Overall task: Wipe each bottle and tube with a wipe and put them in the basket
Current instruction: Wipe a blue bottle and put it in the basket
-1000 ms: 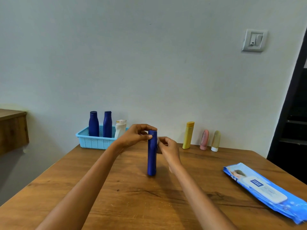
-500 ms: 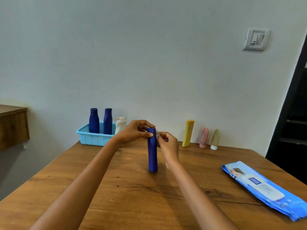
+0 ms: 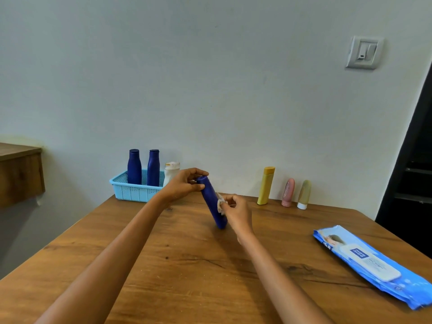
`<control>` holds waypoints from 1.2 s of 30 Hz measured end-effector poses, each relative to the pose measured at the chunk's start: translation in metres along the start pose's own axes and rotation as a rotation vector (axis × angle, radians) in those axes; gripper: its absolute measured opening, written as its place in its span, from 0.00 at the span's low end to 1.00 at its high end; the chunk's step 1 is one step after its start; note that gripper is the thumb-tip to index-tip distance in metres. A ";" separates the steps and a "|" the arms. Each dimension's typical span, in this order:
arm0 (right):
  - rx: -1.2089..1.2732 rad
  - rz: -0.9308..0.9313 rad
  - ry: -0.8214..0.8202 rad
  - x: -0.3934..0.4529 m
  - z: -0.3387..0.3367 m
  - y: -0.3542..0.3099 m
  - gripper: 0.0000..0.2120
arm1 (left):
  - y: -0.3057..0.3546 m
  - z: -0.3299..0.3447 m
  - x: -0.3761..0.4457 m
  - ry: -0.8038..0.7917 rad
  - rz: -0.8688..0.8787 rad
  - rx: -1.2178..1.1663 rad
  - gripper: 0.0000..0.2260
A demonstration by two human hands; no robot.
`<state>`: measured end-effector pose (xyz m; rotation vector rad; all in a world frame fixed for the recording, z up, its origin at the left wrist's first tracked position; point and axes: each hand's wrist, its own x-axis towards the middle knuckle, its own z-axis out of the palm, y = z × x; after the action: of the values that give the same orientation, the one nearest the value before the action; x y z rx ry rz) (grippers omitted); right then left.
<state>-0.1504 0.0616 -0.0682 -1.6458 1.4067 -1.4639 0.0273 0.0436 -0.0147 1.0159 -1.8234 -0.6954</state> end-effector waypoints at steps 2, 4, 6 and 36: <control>-0.030 0.046 -0.006 0.003 -0.002 0.001 0.02 | -0.002 -0.001 -0.001 -0.028 -0.001 -0.009 0.16; -0.025 -0.016 0.012 0.005 -0.001 -0.006 0.03 | -0.001 -0.001 0.000 -0.062 0.002 -0.005 0.15; -0.006 -0.124 0.042 0.006 0.001 -0.017 0.04 | 0.001 0.001 0.000 -0.086 0.011 0.003 0.14; -0.137 0.051 -0.105 0.002 -0.009 0.012 0.02 | -0.002 0.004 0.000 0.014 -0.115 0.014 0.16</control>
<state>-0.1627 0.0583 -0.0754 -1.7304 1.5071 -1.2585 0.0243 0.0425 -0.0180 1.1387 -1.7704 -0.7437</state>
